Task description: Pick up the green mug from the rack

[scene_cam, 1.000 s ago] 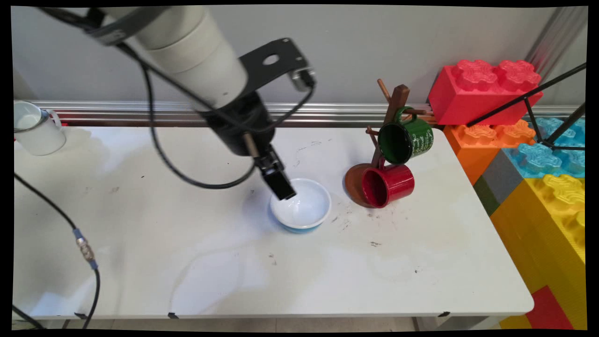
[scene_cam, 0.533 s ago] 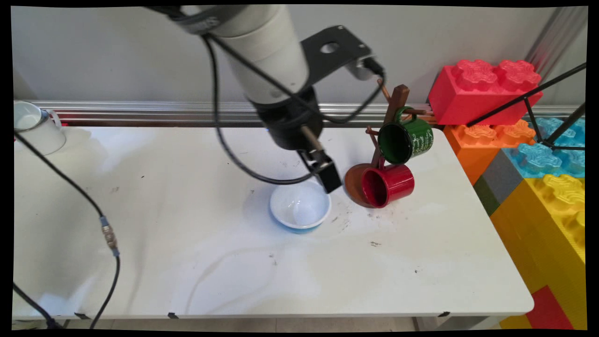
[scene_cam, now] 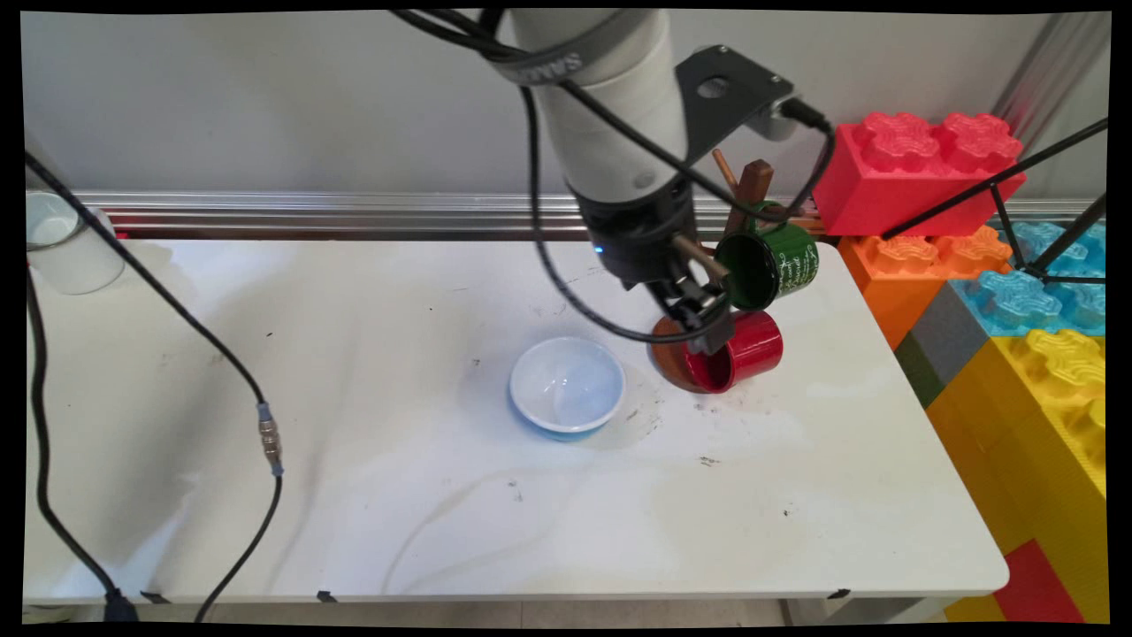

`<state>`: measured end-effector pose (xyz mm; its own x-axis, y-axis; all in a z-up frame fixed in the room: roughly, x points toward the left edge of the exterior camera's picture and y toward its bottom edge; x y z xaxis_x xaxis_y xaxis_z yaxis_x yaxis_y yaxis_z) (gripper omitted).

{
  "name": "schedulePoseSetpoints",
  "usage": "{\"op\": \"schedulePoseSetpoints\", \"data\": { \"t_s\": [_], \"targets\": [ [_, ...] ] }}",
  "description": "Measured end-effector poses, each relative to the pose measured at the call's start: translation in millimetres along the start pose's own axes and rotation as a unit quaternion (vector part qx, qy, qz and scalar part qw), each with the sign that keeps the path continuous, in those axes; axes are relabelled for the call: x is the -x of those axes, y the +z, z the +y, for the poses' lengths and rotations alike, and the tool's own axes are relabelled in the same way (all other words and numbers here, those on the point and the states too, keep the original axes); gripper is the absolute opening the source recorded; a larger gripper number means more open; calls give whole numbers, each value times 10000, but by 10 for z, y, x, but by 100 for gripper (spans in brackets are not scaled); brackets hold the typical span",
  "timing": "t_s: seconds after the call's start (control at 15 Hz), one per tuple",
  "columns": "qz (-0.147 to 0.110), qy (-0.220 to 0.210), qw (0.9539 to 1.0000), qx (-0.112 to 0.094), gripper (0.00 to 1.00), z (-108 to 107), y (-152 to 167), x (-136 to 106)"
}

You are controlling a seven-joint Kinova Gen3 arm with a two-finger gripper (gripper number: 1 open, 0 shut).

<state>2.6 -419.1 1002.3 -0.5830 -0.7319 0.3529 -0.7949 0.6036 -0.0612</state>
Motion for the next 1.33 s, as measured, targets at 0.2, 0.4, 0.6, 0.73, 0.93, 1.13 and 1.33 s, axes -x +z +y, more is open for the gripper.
{"op": "schedulePoseSetpoints", "data": {
  "t_s": [0.2,0.4,0.6,0.73,0.93,1.13,1.33],
  "targets": [
    [204,-226,9995,23,100,31,94,-89],
    [442,-434,9980,94,100,56,222,-123],
    [732,-561,9956,191,100,81,358,-142],
    [883,-607,9940,226,100,89,433,-148],
    [1098,-661,9914,265,100,94,548,-150],
    [1352,-717,9877,308,100,96,681,-160],
    [1566,-765,9840,362,100,97,806,-170]
  ]
}}
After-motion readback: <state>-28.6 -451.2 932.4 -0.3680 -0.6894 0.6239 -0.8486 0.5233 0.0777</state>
